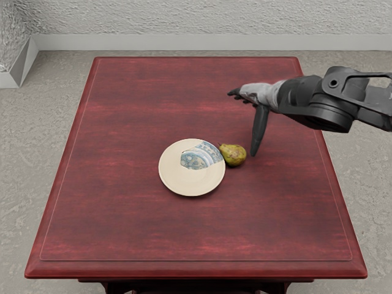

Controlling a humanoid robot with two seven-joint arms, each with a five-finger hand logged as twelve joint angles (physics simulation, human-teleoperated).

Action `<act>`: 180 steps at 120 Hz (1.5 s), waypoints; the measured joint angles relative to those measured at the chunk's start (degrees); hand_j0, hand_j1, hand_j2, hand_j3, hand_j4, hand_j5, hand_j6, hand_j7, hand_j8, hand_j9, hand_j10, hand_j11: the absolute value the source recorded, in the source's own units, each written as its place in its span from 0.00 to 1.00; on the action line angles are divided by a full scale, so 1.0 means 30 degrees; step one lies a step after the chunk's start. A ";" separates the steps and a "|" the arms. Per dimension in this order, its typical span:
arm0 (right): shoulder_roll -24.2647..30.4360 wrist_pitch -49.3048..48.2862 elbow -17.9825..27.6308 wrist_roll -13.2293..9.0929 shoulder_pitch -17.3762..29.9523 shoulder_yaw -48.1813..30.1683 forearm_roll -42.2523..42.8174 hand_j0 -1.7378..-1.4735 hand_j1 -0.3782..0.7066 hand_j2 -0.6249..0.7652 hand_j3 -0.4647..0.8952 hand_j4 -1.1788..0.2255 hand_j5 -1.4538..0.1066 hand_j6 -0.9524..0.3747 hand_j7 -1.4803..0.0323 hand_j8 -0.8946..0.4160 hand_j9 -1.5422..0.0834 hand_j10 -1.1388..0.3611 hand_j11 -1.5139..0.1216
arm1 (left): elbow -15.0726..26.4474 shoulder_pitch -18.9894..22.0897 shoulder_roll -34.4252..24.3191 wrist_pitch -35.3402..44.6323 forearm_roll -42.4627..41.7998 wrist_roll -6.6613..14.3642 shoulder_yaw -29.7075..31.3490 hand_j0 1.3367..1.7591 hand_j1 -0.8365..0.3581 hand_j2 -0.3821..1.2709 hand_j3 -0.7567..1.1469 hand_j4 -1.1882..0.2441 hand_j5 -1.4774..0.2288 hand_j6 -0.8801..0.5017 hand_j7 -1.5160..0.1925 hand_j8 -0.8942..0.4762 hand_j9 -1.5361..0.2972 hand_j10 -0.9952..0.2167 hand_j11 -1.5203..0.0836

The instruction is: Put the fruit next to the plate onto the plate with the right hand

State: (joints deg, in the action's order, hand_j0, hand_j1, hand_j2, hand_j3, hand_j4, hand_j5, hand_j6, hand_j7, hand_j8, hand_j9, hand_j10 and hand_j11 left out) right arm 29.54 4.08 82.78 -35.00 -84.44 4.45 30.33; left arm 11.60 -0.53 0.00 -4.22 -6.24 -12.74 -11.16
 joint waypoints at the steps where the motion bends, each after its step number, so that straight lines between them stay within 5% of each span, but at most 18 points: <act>1: -0.0016 0.0139 0.0041 0.0000 0.0078 -0.0010 0.0119 0.30 0.03 0.45 0.34 0.84 0.93 0.71 0.98 0.68 0.95 0.76 0.92 | 0.0000 0.0000 0.0000 0.0000 0.0000 0.0000 0.0000 0.76 0.98 0.23 0.40 0.82 0.86 0.63 0.88 0.65 0.83 0.81 0.94; 46: 0.0155 0.3248 0.1805 0.0000 0.2259 0.0088 0.2095 0.30 0.11 0.44 0.34 0.78 0.87 0.66 0.91 0.62 0.89 0.71 0.86 | 0.0002 0.0000 0.0000 0.0000 0.0000 0.0000 0.0000 0.76 0.98 0.23 0.40 0.82 0.86 0.63 0.88 0.65 0.83 0.81 0.94; 101: -0.0384 0.7082 0.2184 0.0000 0.4664 0.0326 0.5197 0.30 0.19 0.43 0.34 0.73 0.80 0.60 0.85 0.56 0.83 0.66 0.80 | 0.0002 0.0000 0.0000 0.0000 0.0001 0.0000 -0.0001 0.76 0.98 0.23 0.40 0.82 0.86 0.63 0.88 0.65 0.83 0.81 0.94; 180: -0.1737 0.8220 0.1656 0.0000 0.5436 0.0564 0.6193 0.30 0.39 0.40 0.34 0.61 0.66 0.47 0.70 0.43 0.69 0.54 0.67 | 0.0002 0.0000 0.0000 0.0000 0.0001 0.0000 -0.0001 0.76 0.98 0.23 0.40 0.82 0.86 0.63 0.88 0.65 0.83 0.81 0.94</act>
State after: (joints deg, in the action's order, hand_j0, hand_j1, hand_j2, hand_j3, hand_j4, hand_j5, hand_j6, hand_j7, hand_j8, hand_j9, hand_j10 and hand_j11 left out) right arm 24.33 28.74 87.75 -35.00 -68.13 6.14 48.91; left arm 11.60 -0.53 0.00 -4.22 -6.24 -12.74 -11.17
